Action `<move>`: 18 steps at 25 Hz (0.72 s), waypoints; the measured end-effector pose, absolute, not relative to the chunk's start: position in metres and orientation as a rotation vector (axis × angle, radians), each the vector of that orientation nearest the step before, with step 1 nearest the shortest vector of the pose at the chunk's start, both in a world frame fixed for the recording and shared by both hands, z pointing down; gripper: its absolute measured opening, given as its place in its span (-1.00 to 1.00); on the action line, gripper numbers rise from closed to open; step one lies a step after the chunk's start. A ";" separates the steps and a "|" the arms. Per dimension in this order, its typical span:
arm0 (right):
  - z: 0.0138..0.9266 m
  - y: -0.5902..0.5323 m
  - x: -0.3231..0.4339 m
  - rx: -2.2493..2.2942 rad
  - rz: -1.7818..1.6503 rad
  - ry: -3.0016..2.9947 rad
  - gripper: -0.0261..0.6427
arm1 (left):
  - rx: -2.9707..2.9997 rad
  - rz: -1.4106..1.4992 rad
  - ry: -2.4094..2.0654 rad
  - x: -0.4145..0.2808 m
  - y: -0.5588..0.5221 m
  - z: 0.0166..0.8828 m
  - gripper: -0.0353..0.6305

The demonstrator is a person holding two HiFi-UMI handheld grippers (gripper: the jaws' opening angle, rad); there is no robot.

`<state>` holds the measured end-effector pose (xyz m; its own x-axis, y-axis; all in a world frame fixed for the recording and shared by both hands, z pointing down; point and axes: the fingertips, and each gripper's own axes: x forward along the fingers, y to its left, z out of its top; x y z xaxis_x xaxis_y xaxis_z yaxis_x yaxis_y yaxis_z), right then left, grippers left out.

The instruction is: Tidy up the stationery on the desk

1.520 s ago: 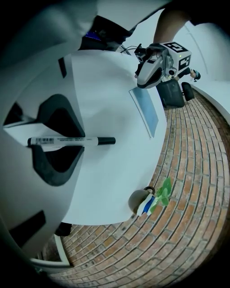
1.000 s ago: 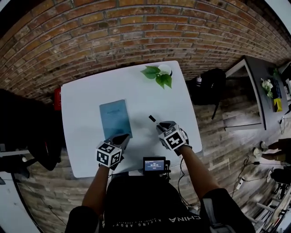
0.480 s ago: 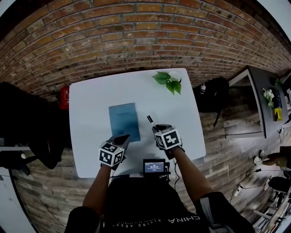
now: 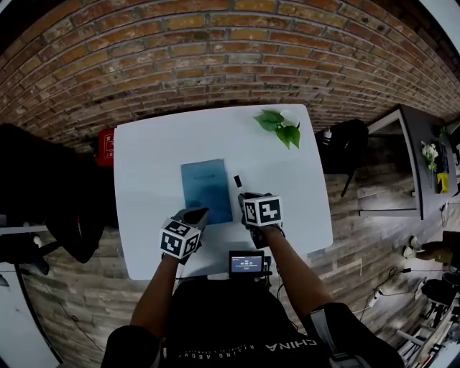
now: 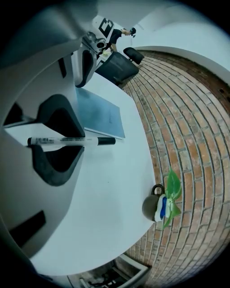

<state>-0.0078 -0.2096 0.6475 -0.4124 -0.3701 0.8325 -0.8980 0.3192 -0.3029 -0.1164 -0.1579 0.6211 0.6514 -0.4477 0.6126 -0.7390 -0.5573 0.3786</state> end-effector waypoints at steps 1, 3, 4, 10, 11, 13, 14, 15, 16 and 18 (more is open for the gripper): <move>0.650 -0.210 -0.010 1.126 1.056 -1.924 -0.70 | 2.242 0.607 -0.913 -0.118 -0.159 0.622 -0.86; 0.655 -0.212 -0.014 1.139 1.089 -1.904 -0.70 | 2.239 0.609 -0.903 -0.120 -0.160 0.624 -0.86; 0.657 -0.213 -0.016 1.144 1.101 -1.896 -0.70 | 2.238 0.610 -0.898 -0.122 -0.160 0.626 -0.86; 0.667 -0.217 -0.026 1.172 1.181 -1.867 -0.70 | 2.228 0.618 -0.880 -0.130 -0.163 0.634 -0.86; 0.668 -0.217 -0.027 1.175 1.187 -1.866 -0.70 | 2.227 0.619 -0.879 -0.132 -0.163 0.635 -0.86; 0.670 -0.216 -0.028 1.179 1.202 -1.861 -0.70 | 2.222 0.622 -0.877 -0.134 -0.163 0.637 -0.86; 0.671 -0.216 -0.029 1.180 1.211 -1.859 -0.70 | 2.220 0.623 -0.875 -0.135 -0.162 0.638 -0.86; 0.671 -0.216 -0.029 1.180 1.218 -1.859 -0.70 | 2.218 0.623 -0.873 -0.135 -0.162 0.638 -0.86; 0.671 -0.216 -0.030 1.180 1.226 -1.861 -0.70 | 2.217 0.624 -0.872 -0.135 -0.162 0.639 -0.86; 0.671 -0.215 -0.032 1.181 1.241 -1.862 -0.69 | 2.216 0.625 -0.870 -0.136 -0.161 0.639 -0.86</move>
